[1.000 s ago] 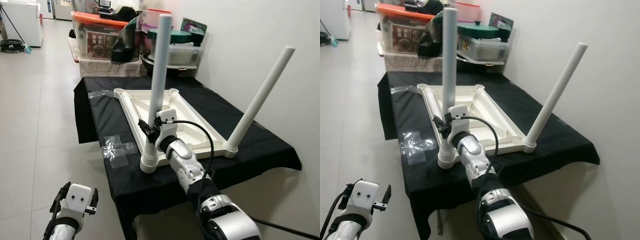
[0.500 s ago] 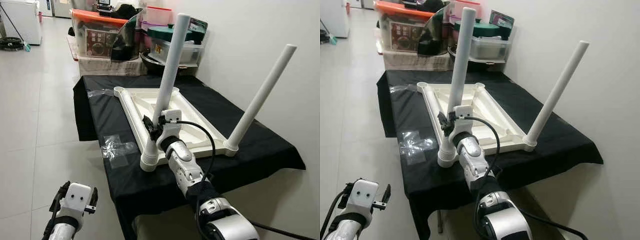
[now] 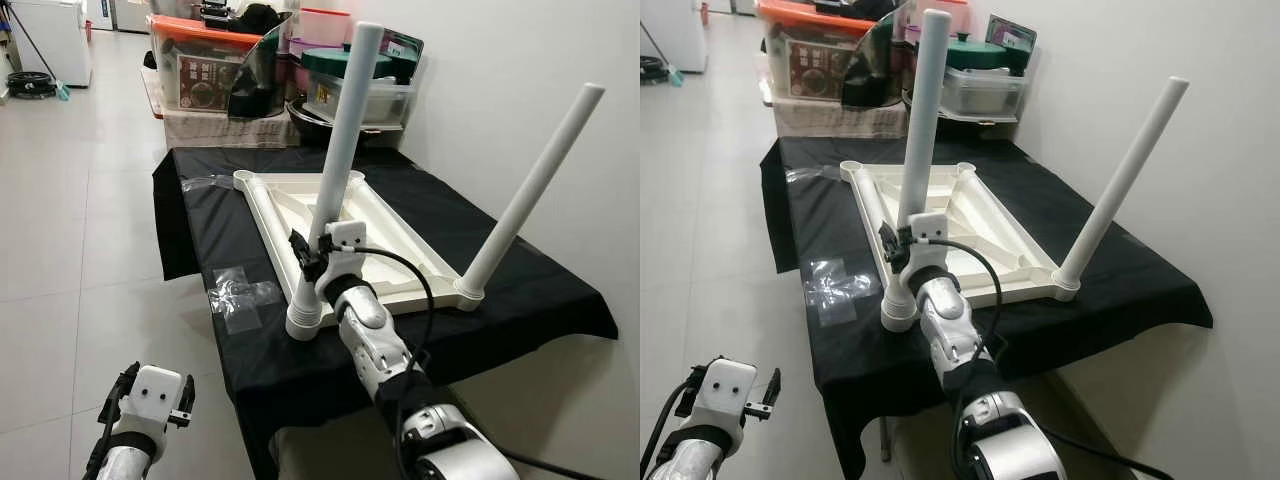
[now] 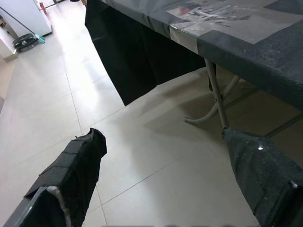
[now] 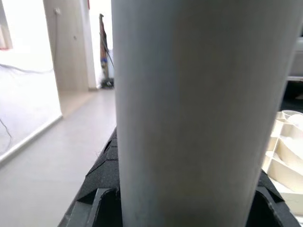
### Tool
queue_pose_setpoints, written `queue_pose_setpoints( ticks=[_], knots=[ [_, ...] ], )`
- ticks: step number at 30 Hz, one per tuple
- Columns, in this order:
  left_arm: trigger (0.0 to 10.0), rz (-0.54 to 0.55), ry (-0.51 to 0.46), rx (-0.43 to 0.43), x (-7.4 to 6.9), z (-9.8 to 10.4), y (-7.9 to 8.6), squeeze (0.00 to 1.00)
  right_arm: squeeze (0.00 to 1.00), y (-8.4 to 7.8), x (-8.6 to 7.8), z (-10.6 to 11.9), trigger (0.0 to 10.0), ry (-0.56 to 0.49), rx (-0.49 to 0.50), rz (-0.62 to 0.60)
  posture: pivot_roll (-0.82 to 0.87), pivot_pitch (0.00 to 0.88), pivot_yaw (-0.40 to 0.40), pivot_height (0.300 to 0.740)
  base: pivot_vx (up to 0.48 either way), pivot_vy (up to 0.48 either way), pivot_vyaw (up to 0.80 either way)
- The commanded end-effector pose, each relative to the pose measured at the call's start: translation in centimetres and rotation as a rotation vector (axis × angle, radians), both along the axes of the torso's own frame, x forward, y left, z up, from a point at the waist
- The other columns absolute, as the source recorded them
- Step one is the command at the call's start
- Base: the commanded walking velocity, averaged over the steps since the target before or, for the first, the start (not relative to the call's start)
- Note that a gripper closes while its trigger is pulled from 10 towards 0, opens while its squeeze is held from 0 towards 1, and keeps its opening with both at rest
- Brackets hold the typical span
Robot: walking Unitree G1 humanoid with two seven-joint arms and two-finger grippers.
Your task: Building children table
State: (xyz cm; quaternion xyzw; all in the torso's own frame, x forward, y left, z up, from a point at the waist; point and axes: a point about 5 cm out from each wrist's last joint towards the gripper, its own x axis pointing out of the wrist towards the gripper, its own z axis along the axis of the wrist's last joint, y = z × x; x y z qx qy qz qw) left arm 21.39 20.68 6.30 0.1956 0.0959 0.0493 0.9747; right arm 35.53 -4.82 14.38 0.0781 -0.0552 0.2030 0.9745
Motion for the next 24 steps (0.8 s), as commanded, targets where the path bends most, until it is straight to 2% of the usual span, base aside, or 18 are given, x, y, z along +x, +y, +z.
queue_pose_setpoints(
  ticks=[1,6,11,17,24],
  knots=[
    [10.0,-0.015,-0.001,0.01,0.2,-0.1,-0.1,0.0,0.0,0.9,-2.2,-4.2,0.0,0.165,0.097,0.037,0.12,0.0,-0.144,0.74,0.0,0.0,0.0],
    [10.0,-0.014,-0.001,0.012,0.3,-0.1,0.0,0.0,0.0,0.6,-2.7,-4.6,0.0,0.166,0.114,0.074,0.13,0.0,-0.144,0.74,0.0,0.0,0.0],
    [10.0,-0.017,0.0,0.012,0.3,-0.1,0.0,0.0,0.0,0.5,-2.8,-5.0,0.0,0.175,0.09,0.087,0.13,0.0,-0.143,0.74,0.0,0.0,0.0],
    [10.0,-0.022,0.002,0.013,0.4,-0.1,-0.1,0.0,0.0,1.2,-2.9,-5.1,0.0,0.184,0.027,0.149,0.13,0.0,-0.142,0.74,0.0,0.0,0.0],
    [10.0,-0.025,0.0,0.011,0.6,-0.2,-0.3,0.0,0.0,1.9,-3.0,-5.6,0.0,0.21,-0.098,0.257,0.13,0.0,-0.149,0.74,0.0,0.0,0.0]
  ],
)
